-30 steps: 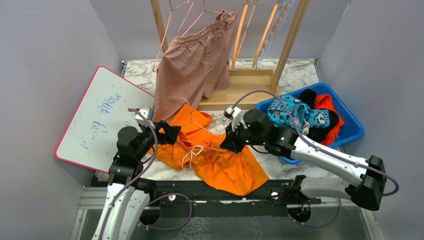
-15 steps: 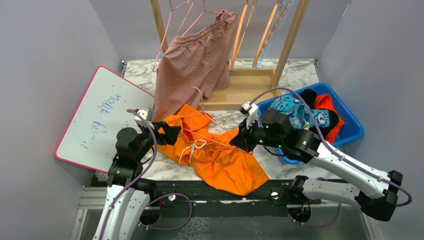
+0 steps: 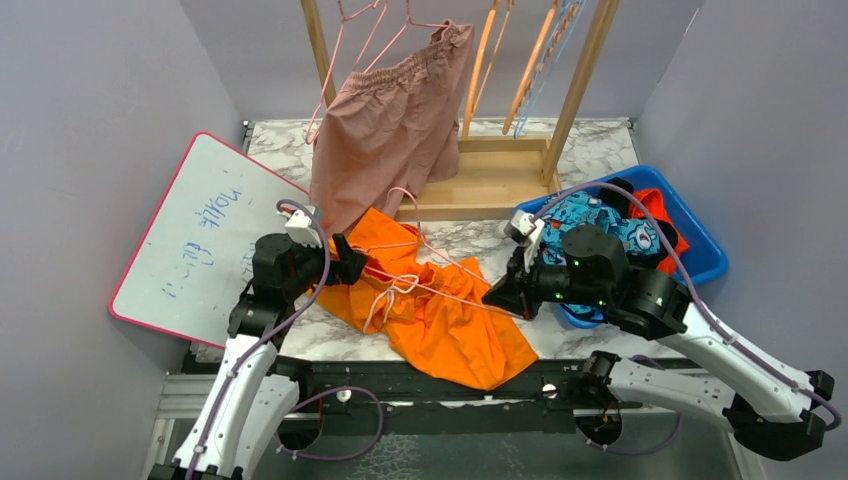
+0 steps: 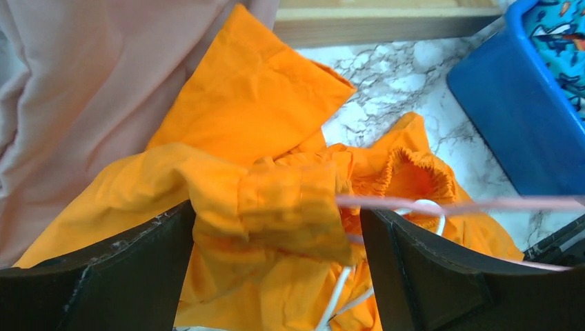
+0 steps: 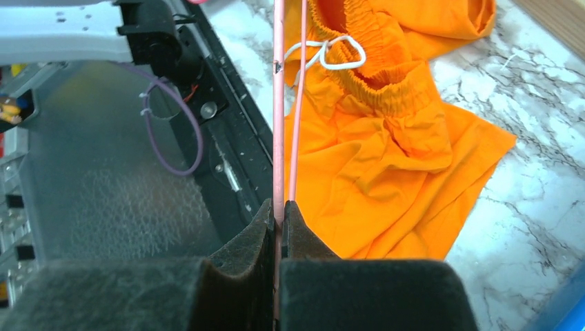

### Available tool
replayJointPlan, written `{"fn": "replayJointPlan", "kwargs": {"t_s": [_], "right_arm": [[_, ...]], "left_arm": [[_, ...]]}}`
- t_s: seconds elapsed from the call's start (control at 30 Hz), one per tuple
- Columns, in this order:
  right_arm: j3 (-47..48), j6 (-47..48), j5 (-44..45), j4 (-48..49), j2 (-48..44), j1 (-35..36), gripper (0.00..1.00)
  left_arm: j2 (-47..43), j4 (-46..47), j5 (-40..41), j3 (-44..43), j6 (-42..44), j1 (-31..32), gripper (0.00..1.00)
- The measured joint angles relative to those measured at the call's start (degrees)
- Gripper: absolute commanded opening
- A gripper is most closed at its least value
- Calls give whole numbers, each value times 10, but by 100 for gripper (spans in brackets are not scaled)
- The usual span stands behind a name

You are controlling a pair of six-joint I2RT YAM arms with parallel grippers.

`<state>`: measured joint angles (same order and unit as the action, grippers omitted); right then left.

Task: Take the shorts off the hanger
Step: Remove the shorts from the clothes rod.

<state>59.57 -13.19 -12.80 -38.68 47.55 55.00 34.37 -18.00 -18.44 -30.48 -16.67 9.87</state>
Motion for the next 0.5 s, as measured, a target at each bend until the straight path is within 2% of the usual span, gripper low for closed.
{"fn": "replayJointPlan", "kwargs": {"t_s": [0.17,0.27,0.33,0.5], "right_arm": [[5,12,-13,-28,-37,0,1],[21,12,15,-57,-52,0,1],[33,10,41,-75,-54,0,1],[47,-3,79,-90,-40,1,1]], "left_arm": [[35,0,-5,1,-3,0,75],[30,5,-7,1,-5,0,73],[23,8,-6,1,-6,0,75],[-2,10,3,1,-5,0,86]]}}
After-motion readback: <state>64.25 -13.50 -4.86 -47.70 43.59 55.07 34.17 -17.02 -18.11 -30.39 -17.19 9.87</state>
